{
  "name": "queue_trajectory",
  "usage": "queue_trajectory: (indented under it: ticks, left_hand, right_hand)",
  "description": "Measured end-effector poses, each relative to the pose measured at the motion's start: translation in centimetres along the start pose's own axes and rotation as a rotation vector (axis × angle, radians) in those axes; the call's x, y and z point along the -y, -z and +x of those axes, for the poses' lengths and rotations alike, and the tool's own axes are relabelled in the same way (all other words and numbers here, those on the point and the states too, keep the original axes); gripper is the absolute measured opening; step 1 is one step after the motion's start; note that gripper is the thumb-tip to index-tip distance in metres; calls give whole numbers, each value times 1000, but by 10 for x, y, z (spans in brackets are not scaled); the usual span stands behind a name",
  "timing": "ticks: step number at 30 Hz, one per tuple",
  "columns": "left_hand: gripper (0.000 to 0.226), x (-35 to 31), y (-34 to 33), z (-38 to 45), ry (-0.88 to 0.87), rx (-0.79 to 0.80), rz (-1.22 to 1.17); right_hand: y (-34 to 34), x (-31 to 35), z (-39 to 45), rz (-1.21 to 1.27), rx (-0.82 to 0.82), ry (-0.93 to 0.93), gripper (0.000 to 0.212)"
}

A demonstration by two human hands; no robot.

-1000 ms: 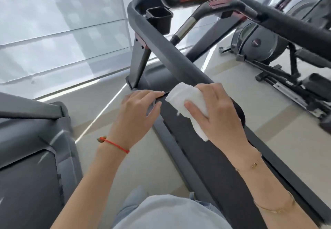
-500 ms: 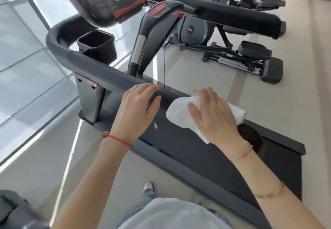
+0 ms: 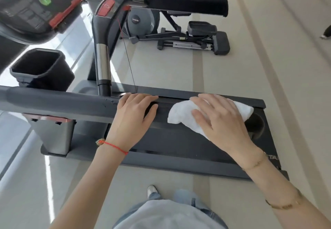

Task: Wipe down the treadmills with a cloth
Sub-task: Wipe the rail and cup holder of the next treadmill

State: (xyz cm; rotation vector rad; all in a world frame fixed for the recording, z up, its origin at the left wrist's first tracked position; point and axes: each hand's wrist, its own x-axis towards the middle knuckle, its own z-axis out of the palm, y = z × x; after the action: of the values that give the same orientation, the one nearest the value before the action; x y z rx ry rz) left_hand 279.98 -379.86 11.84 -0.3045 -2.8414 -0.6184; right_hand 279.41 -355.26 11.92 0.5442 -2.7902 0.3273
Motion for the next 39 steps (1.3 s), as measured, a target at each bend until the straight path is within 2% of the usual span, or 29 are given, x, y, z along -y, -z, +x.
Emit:
queue_trajectory:
  ticks: [5,10,15,20,25,28,31,35,39]
  left_hand:
    - [30,2,-4,1,-17,-7,21]
    - [27,2,-6,-1,-24,-24,46]
    - [27,1,-9,-2,-23,-53,50]
    - [29,-1,-11,-2,-11,-76,49]
    - [29,0,-10,-2,-6,-66,42]
    - [29,2,-6,-2,-13,-55,20]
    - [29,10,5,-3,-37,-92,-7]
    - [26,39,29,-10,-22,-179,5]
    - [30,94,58,-20,54,-224,24]
  right_hand:
    - [1,3,-11,-130,66,-104,54]
    - [-16,44,-14,-121,79,129,51]
    - [1,12,-5,136,-84,53,43]
    - [-16,22,16,-59,-96,9,54]
    - [-24,9,11,-105,-204,49,51]
    - [-21,-1,8,-124,-215,-15,48]
    - [-26,22,19,-126,-222,-68,43]
    - [-47,84,49,-55,-189,40,41]
    - [-74,149,80,-20,-287,118,38]
